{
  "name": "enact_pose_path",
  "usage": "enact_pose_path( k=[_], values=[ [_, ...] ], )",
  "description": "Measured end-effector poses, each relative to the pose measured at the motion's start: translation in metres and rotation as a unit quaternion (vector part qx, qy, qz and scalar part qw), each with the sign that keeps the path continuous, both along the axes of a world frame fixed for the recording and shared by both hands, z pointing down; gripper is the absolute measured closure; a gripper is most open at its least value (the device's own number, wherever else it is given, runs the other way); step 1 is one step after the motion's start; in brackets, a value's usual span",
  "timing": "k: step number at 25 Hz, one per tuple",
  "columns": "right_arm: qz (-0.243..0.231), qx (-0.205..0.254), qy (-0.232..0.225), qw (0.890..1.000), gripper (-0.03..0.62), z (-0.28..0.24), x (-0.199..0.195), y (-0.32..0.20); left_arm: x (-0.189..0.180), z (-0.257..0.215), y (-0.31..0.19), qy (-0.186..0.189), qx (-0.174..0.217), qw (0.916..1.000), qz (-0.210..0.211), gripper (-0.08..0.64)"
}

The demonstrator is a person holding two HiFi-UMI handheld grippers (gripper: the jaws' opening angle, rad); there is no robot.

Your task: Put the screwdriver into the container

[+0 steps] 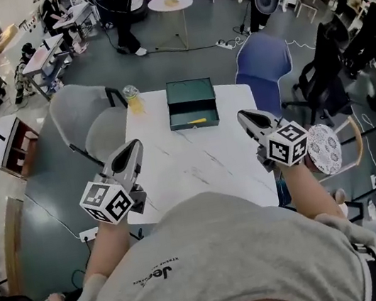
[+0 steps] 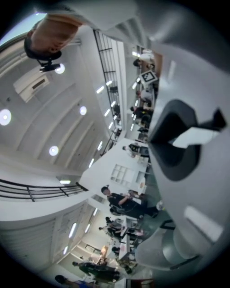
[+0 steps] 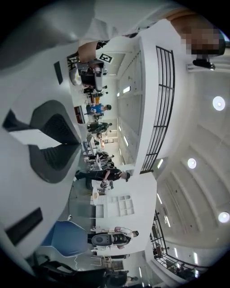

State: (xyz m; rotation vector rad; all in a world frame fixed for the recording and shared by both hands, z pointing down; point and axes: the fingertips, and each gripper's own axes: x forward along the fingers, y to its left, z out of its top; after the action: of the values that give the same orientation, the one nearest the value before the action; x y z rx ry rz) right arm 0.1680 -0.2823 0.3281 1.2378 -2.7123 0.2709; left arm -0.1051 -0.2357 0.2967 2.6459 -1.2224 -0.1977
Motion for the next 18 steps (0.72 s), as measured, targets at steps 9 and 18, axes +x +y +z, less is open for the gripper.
enact_pose_path(
  k=[9,18],
  values=[
    [-0.060,-0.022,-0.056,0.996,0.583,0.015,0.024,0.043,0.065,0.015,0.029,-0.007,-0.031,0.9995,0.008,0.560],
    [-0.046,-0.002,-0.052,0.998,0.584,-0.001,0.005,0.046,0.044,0.008,0.027,-0.021,-0.016,0.9990,0.036,0.560]
  ],
)
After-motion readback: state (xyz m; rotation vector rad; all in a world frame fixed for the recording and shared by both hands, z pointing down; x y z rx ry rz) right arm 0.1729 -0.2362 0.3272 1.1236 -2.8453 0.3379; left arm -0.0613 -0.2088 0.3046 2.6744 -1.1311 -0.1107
